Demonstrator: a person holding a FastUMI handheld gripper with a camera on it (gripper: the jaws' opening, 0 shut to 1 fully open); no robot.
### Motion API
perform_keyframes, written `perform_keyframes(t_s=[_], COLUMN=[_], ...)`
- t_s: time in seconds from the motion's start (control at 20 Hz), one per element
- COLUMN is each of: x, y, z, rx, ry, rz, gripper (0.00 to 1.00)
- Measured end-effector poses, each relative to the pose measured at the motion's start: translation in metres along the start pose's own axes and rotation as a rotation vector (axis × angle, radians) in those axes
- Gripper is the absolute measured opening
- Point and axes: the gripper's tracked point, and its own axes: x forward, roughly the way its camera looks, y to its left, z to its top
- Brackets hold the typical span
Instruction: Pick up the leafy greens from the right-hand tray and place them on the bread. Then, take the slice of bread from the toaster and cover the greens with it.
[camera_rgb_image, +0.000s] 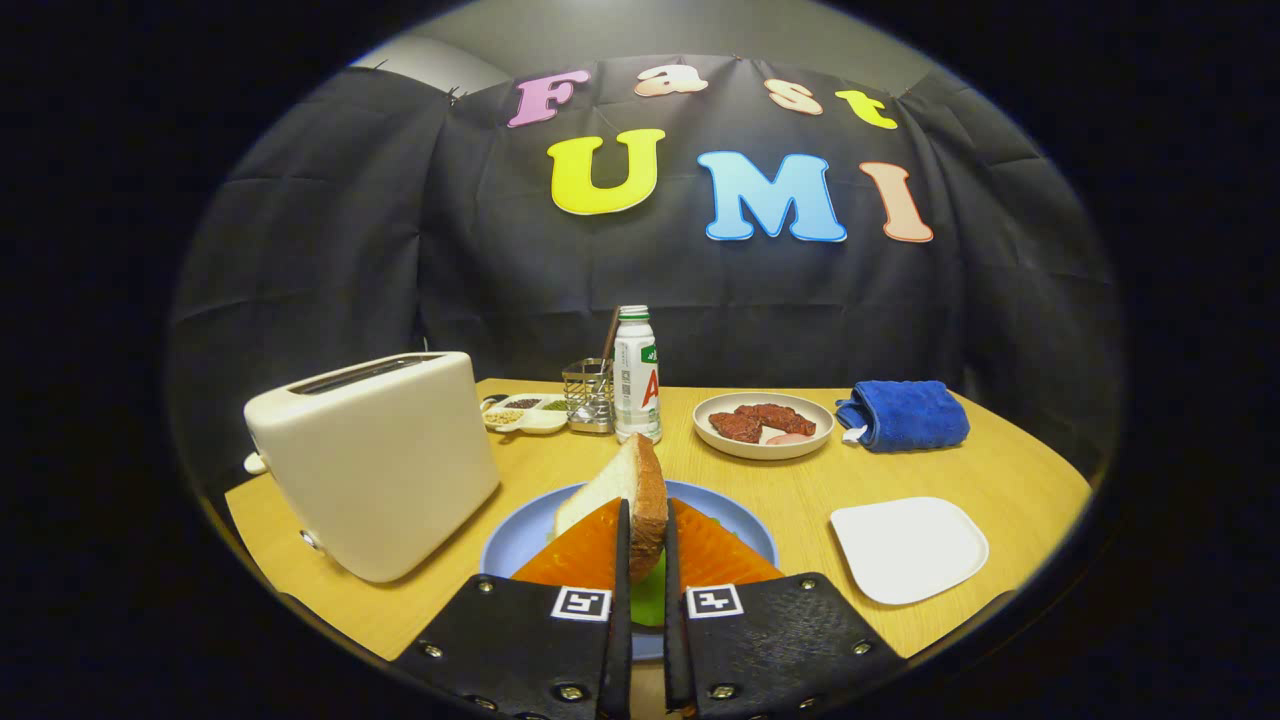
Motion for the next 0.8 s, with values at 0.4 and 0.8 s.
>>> perform_keyframes(t_s=[0.4,0.8], x=[0.002,-0.028], y=[-0.038,-0.114], z=[-0.001,0.043], rx=[-0.074,-0.067], ry=[0.003,-0.136], rz=[-0.067,-0.105], gripper=[0.41,0.40])
